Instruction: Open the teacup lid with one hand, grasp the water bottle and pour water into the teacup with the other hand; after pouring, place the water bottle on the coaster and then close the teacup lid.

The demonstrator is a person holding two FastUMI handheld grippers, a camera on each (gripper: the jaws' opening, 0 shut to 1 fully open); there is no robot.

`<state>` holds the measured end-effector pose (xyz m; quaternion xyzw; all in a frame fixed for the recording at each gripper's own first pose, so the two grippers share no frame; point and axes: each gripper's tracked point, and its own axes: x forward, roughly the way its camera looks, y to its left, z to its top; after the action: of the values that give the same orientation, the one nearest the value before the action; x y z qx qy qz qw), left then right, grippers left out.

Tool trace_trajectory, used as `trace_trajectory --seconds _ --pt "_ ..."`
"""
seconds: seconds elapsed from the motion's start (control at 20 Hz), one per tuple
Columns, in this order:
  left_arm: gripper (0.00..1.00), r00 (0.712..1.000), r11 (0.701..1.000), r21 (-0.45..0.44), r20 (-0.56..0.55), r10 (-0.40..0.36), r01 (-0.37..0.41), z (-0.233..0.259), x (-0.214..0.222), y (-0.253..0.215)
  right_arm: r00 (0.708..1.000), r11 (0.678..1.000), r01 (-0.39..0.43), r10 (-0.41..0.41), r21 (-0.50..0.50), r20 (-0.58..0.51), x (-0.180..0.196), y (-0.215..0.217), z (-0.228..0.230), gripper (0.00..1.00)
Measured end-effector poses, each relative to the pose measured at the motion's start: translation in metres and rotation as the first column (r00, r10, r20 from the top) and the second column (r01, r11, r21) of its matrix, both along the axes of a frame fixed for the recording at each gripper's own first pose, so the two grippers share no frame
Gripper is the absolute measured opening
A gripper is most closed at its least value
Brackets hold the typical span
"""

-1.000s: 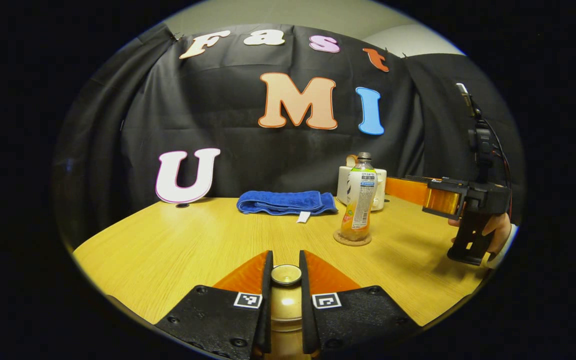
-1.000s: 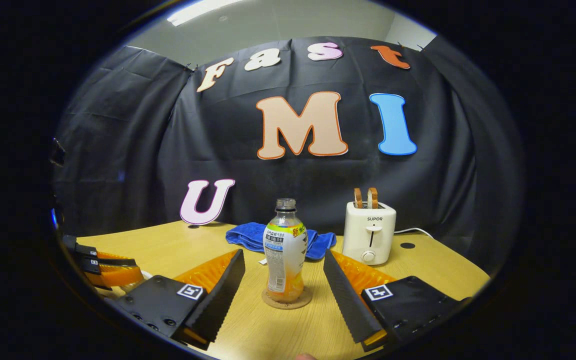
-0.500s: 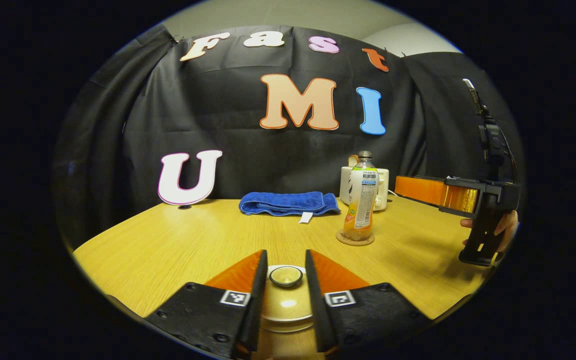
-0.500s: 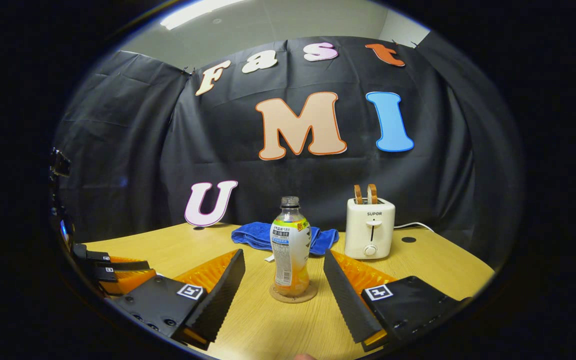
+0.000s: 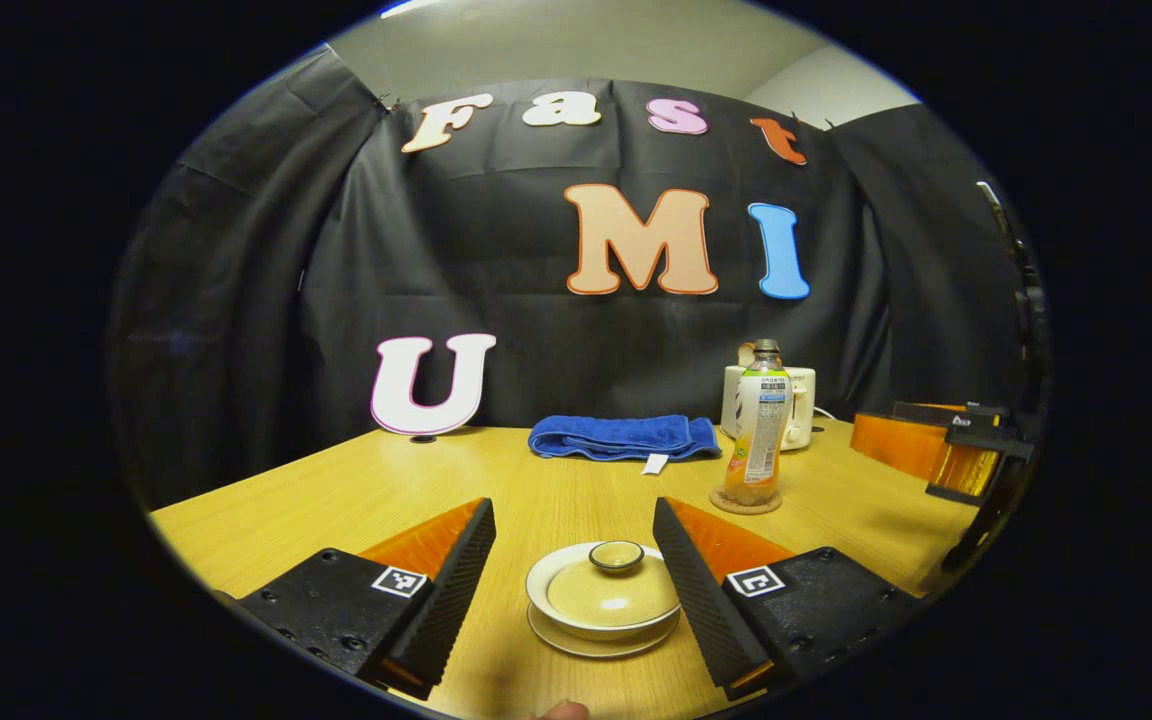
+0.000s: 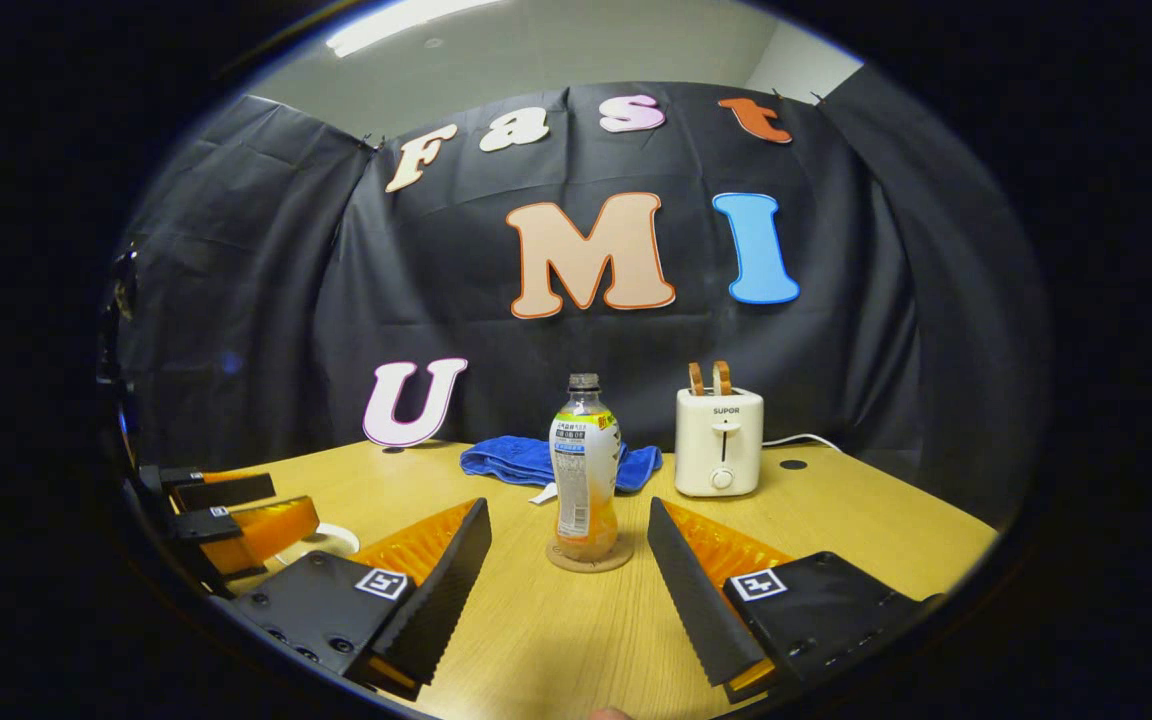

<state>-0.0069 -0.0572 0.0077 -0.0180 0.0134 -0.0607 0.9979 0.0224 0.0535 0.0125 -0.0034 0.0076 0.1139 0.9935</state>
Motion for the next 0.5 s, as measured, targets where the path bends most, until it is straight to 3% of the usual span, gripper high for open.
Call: trace_trajectory --seconds 0.3,0.5 --pt "0.93 1.0 1.0 -0.013 -0.001 0.023 -0.023 -0.004 -0.019 0.006 0.999 0.999 0.031 -0.03 -0.032 0.032 -0.031 0.004 -0.011 0.98" --pt "0.93 0.999 0.999 0.0 0.003 0.033 -0.033 -0.005 -0.025 0.008 1.0 1.0 0.018 -0.018 -0.008 -0.002 -0.039 0.011 -0.024 0.98"
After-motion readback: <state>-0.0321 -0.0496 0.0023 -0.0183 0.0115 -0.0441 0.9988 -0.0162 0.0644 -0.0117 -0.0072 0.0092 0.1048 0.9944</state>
